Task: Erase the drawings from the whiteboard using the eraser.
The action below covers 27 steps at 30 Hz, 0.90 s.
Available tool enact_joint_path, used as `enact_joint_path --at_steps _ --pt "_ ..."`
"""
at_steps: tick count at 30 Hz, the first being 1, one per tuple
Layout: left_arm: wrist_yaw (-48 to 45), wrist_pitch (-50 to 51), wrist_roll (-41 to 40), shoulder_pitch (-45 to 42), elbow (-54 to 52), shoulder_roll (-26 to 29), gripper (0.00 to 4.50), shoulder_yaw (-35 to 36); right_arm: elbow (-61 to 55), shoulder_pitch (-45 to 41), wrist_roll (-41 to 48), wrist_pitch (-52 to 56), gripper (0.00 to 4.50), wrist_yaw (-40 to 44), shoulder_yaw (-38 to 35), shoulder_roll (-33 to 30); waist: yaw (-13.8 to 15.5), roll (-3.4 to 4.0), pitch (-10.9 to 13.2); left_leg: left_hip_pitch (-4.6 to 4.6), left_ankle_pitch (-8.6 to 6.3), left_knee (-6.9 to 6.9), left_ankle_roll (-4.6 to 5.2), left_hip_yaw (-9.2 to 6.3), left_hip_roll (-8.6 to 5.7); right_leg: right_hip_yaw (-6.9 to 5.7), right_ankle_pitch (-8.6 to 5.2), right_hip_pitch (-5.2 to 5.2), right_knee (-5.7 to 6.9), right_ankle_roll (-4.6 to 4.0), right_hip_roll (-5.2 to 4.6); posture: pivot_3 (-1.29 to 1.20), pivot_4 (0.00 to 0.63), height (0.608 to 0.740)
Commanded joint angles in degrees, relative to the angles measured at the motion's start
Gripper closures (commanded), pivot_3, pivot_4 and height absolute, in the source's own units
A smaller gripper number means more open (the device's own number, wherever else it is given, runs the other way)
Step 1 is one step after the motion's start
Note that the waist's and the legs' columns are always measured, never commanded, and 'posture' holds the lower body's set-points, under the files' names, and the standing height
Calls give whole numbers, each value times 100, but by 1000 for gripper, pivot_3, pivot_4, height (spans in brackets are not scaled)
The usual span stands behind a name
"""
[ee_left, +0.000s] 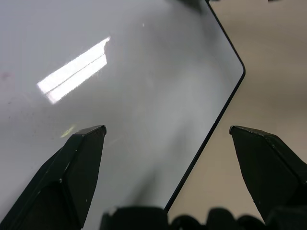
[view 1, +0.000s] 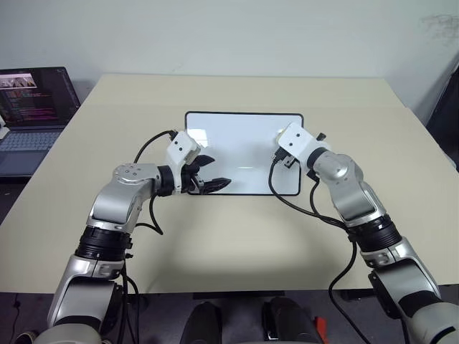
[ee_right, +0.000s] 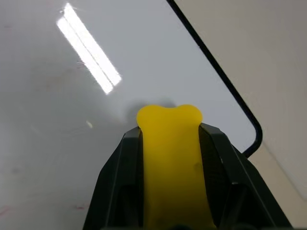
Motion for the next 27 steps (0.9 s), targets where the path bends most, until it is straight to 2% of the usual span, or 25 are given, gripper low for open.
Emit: enact_joint_path --at_steps 1,6,13,16,19,21,24,27 --pt "-93 -53 -13 23 -168 92 0 50 22 52 -70 83 3249 118 7 -74 -4 0 0 -2 0 0 0 1 0 0 -1 -1 -1 1 -1 0 150 740" --pt "-135 -25 -8 47 -191 128 0 47 -304 358 20 376 3251 930 344 -249 -3 0 0 -1 0 0 0 -2 -1 -3 -1 -2 1 1 -2 0 150 740" --pt "-166 -18 -24 51 -219 123 0 42 -555 595 -16 547 3251 1379 451 -420 -5 0 0 8 0 4 1 -2 -2 -3 -15 5 4 26 2 0 150 740" --pt "-191 -24 -20 44 -223 114 0 39 -512 539 -93 439 3251 1166 359 -369 -5 0 0 11 1 5 1 -1 -2 -2 -15 6 5 26 3 0 150 740" --pt "-233 -21 -31 54 -258 112 0 20 -167 124 -211 77 3251 302 -4 -181 -16 0 0 12 1 5 1 1 -1 0 -15 6 5 26 3 0 150 740" --pt "-241 -17 -38 62 -275 109 0 16 -3 -57 -213 -76 3251 7 -106 -124 -14 1 1 13 2 7 0 4 -1 4 -14 5 8 26 3 0 150 740" --pt "-234 -8 -45 67 -293 102 0 12 135 -114 -192 -162 3251 -53 -95 -112 0 1 0 7 2 4 0 -1 0 -2 -6 4 3 9 3 0 150 740" --pt "-217 26 -68 102 -358 92 0 19 104 20 -163 -41 3251 239 17 -154 1 0 0 -3 0 0 1 -1 0 -2 -2 -2 0 -1 1 0 150 740"
